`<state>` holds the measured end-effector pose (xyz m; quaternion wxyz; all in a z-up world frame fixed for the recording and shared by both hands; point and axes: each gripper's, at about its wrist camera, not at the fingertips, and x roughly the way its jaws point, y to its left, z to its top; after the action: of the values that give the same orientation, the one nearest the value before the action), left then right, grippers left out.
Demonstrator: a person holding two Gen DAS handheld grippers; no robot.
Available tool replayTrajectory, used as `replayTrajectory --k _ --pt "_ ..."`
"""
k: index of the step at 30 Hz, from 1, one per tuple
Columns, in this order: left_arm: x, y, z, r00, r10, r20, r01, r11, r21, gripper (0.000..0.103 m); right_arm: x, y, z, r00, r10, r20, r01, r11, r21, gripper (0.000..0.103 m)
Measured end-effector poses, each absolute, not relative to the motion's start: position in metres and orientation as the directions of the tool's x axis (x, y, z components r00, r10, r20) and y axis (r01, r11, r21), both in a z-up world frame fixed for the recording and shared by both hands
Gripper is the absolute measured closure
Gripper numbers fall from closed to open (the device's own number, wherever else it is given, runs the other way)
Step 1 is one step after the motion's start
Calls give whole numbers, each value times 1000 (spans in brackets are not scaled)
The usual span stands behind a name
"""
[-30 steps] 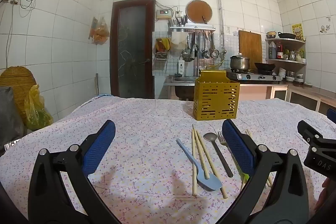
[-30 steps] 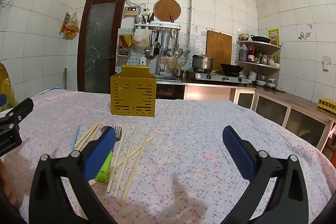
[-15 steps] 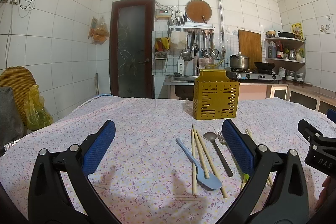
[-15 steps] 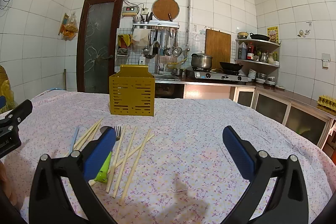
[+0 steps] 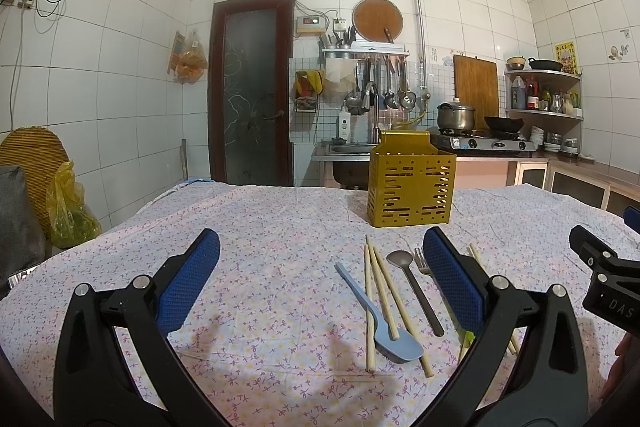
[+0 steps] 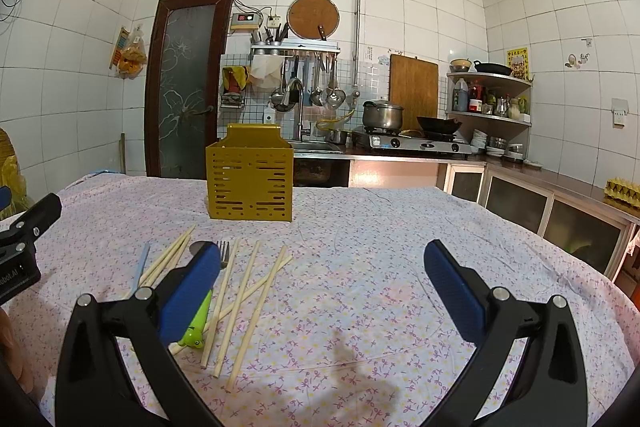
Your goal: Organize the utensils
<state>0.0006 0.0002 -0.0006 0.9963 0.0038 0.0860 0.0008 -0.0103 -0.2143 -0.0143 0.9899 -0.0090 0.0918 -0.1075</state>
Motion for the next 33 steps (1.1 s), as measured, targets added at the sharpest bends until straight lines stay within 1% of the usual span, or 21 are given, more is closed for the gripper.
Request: replayTrajectory --k 27,33 --pt "4 -4 -3 984 3 -176 -1 1000 11 5 -11 -216 -16 960 -213 -181 211 977 -35 4" --pt "8 -5 -16 984 4 -181 -2 1000 13 5 -11 -215 -17 960 -214 -183 211 977 -36 4"
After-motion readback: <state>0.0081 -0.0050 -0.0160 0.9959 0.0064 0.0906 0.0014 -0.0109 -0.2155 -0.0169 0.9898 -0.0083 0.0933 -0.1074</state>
